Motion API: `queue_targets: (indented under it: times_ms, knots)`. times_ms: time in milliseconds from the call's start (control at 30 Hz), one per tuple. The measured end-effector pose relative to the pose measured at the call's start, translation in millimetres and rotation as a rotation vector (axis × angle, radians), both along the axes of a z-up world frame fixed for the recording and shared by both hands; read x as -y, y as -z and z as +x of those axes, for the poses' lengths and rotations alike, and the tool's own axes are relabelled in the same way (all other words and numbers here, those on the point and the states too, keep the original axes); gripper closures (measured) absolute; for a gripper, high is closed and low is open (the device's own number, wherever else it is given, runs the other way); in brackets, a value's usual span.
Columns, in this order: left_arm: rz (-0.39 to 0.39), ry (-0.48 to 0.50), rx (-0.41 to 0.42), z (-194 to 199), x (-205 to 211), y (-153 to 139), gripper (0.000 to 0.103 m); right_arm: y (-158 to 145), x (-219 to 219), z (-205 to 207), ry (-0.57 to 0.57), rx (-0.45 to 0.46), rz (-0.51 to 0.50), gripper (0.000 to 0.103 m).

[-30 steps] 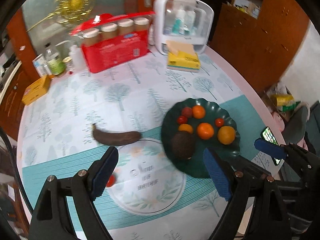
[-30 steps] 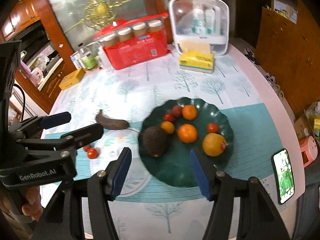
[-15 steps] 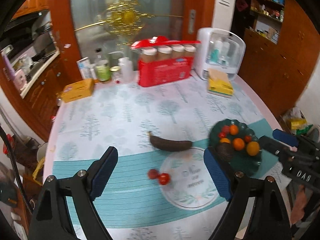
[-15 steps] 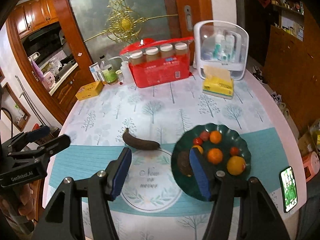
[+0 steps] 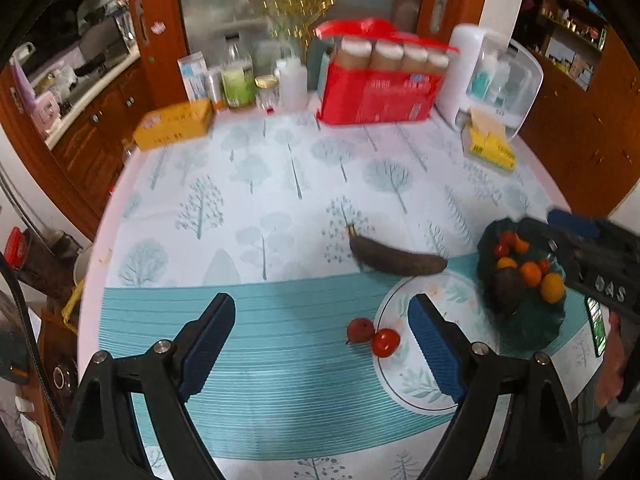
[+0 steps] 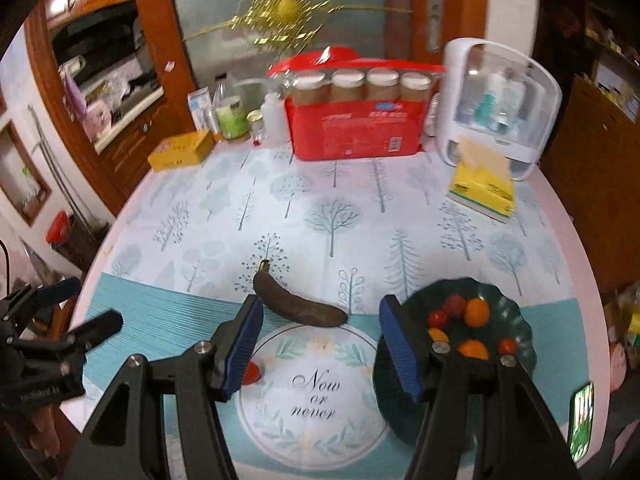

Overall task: Organize fruits
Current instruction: 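Withdraw both tools from the plate toward the banana and lychee, then grasp the brown banana with the right tool while the left tool grasps a lychee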

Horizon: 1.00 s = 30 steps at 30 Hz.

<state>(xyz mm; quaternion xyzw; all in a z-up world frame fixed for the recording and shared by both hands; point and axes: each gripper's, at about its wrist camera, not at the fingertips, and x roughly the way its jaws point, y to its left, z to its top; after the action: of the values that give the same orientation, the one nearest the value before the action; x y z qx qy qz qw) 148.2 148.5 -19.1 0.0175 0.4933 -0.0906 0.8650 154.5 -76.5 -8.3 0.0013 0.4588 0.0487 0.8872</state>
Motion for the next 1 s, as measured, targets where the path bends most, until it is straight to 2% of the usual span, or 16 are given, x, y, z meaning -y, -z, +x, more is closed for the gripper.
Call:
queue_targets:
  times_ms: [200, 333, 433, 567, 733, 833, 933, 1000]
  knots:
    - [-0.036, 0.021, -0.144, 19.0, 7.5, 66.9, 0.018, 53.1, -14.0, 44.1, -0.104, -0.065, -0.044, 0.042]
    - [-0.039, 0.014, -0.224, 28.7, 14.9, 105.4, 0.026, 90.6, -22.5, 65.2, -0.187, -0.110, -0.045, 0.042]
    - [-0.068, -0.005, -0.276, 37.2, 16.6, 127.0, 0.035, 113.0, -31.1, 76.0, -0.249, -0.136, -0.041, 0.042]
    - [-0.090, -0.021, -0.318, 46.3, 19.4, 142.0, 0.036, 133.6, -41.7, 87.8, -0.316, -0.167, -0.027, 0.042]
    - [-0.116, -0.009, -0.349, 52.0, 28.0, 154.4, 0.036, 153.7, -59.9, 95.4, -0.411, -0.178, -0.087, 0.042]
    - [-0.134, -0.008, -0.381, 55.6, 33.1, 162.8, 0.044, 164.2, -68.4, 99.8, -0.453, -0.188, -0.110, 0.042]
    - [-0.139, -0.015, -0.386, 57.6, 37.1, 165.5, 0.048, 172.9, -72.6, 103.2, -0.471, -0.203, -0.108, 0.055]
    - [-0.129, -0.019, -0.396, 59.3, 38.6, 167.3, 0.054, 174.0, -73.3, 102.5, -0.471, -0.198, -0.111, 0.056]
